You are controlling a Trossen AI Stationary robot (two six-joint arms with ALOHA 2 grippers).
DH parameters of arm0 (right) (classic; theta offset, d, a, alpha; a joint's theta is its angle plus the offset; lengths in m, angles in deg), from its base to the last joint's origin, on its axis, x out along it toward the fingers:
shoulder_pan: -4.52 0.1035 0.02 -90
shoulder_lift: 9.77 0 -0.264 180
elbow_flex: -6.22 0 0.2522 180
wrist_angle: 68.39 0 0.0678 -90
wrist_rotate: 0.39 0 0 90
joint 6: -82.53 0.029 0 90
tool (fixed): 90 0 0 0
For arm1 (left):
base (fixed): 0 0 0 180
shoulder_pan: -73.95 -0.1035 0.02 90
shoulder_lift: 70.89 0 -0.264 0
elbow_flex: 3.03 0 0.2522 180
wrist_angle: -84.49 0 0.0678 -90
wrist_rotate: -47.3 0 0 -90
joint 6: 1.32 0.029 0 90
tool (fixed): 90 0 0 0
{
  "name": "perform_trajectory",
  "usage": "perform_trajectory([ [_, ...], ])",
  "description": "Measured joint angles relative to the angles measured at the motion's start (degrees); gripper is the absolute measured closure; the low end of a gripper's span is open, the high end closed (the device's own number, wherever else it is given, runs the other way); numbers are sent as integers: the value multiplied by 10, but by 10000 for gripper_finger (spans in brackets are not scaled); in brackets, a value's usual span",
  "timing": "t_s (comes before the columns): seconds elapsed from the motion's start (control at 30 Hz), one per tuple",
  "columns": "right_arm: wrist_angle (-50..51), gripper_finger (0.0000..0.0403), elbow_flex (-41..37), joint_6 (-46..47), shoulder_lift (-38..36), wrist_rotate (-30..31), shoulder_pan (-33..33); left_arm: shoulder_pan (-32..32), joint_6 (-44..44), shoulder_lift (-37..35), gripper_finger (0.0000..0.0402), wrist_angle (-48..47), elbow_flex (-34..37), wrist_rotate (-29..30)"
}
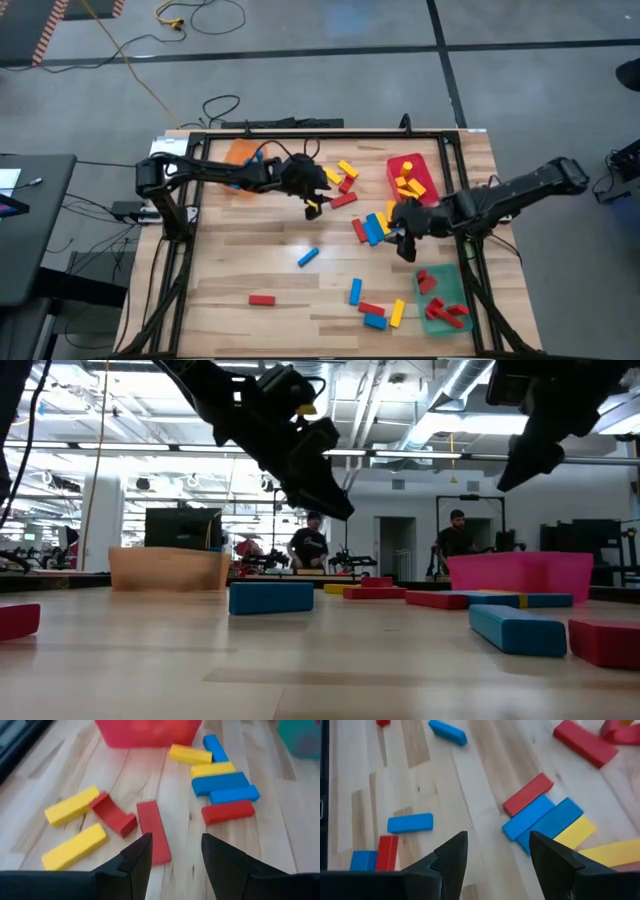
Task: Sort blocks
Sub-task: Put the blue rectangle block into the orange bin
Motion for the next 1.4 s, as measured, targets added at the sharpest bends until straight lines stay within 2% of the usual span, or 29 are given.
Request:
perform_trajectory([
  [0.23, -5, 177, 0, 37, 39, 22, 49, 4, 41, -50, 236, -98, 0, -4],
  [0.4, -33, 177, 0, 43, 69, 36, 74, 23, 32, -95, 236, -159, 0, -3],
  [0.73, -117, 177, 0, 33, 135, 47, 108, 127, -34, -119, 236, -257, 0, 8],
  [0.87, -129, 177, 0, 33, 157, 47, 114, 192, -40, -115, 236, -263, 0, 87],
  [1.03, -152, 177, 0, 31, 181, 49, 120, 248, -40, -116, 236, -209, 0, 179],
  [1.2, -169, 177, 0, 20, 193, 51, 132, 261, -53, -116, 236, -182, 0, 190],
  [1.4, -171, 177, 0, 23, 192, 117, 169, 266, -145, -116, 236, -218, 10, 177],
])
